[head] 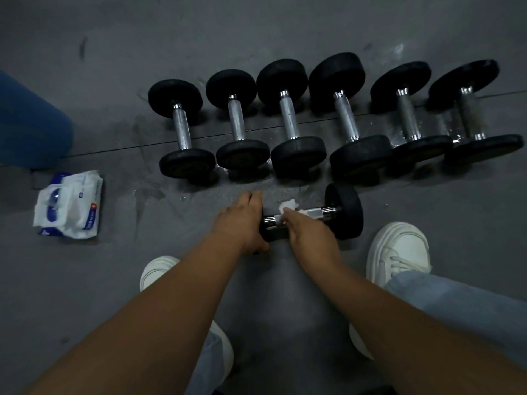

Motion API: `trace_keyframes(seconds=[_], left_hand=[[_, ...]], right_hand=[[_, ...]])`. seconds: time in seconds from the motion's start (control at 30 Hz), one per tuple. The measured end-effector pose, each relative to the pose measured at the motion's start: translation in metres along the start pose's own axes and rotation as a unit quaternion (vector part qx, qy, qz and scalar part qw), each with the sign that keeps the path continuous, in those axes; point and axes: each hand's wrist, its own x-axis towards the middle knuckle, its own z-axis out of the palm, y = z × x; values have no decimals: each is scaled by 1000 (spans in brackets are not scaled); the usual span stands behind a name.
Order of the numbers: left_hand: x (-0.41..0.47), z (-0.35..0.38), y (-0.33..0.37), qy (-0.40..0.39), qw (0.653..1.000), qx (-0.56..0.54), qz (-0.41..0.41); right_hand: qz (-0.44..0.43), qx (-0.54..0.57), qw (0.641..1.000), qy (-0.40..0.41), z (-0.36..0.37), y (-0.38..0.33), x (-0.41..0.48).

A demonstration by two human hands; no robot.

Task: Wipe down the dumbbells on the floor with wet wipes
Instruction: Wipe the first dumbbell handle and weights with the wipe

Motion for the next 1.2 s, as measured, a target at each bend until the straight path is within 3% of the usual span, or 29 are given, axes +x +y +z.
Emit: trace_keyframes(seconds=[0.17,0.3,0.43,0.57,0.7,0.8,0.93,1.07,1.17,1.2], left_hand=[[3,4,0,-9,1000,-11,-6],[3,5,-2,0,1000,-7,-7],[2,5,-3,-4,1000,-5,-11],[4,3,-2,-6,1000,-6,-12],[3,4,-2,-3,1000,-2,-7],[2,3,-1,-1,1000,-4,-6],[0,2,-1,2,1000,1,-3],[-1,0,1,-2,1000,-2,-2],[-1,0,1,1,1000,-4,-1],[-1,1,1,2,1000,-5,0]], right_hand=[[74,22,996,42,-12,14,15],[-5,10,1000,-10,0,-4,-5],[80,35,995,46,-5,12,9],[6,9,1000,-15,-1,1,-6],[90,67,992,53,-2,9,1],[2,43,999,-15,4,-6,-10],[113,81,988,64,-7,19,5],[28,55,998,2,-5,4,-7],[112,84,988,63,-4,11,3],[107,73,990,45,-1,7,-2]])
